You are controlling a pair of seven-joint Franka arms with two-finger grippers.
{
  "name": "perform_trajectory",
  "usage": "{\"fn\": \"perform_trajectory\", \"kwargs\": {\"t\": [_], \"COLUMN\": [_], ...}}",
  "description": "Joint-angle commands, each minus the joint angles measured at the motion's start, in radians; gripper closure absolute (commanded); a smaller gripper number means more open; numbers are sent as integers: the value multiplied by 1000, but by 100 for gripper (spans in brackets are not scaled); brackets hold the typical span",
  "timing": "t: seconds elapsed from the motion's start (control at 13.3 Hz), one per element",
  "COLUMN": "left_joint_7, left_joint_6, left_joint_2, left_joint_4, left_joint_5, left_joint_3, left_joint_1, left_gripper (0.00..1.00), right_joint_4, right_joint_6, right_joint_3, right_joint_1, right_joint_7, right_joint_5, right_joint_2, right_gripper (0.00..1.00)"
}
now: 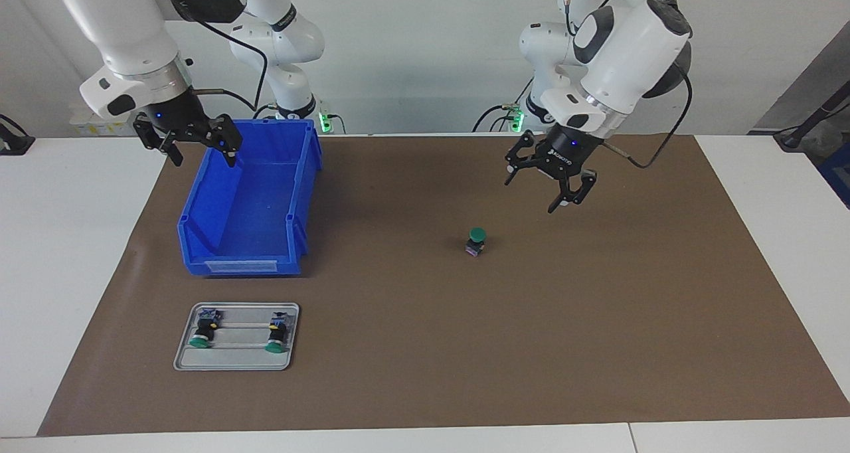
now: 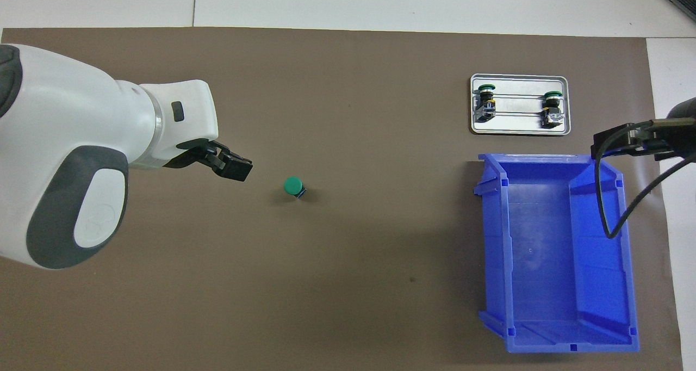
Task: Place and press button with both arms
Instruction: 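Close the left gripper and lower it toward the green button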
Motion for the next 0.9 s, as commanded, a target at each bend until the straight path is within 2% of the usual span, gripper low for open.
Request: {"fn": "perform_trajectory", "kwargs": {"t": [0.0,0.45,0.68,0.83], "left_joint_7": [-6,-51,-368,-439], "left_joint_6": [-86,-91,8,38], "left_joint_2": [-72,-80,-76,-60], "left_joint_4": [-27,-53,-60,-59], "left_joint_5": [45,49,93,93], "left_joint_3": [22,32,25,25], "left_joint_1": [19,59,12,-12], "left_gripper": [0,0,1,4], "right_joint_4": [-19,-19,-20,-19], "right_joint_6": [4,4,4,4], "right_joint_3": [4,4,4,4], "right_joint_1": [-5,-5,-5,-5], "right_joint_7": [6,6,6,6], "right_joint_5": [4,4,4,4], "right_joint_2": [-18,-18,-18,-18], "right_gripper": [0,0,0,0]}}
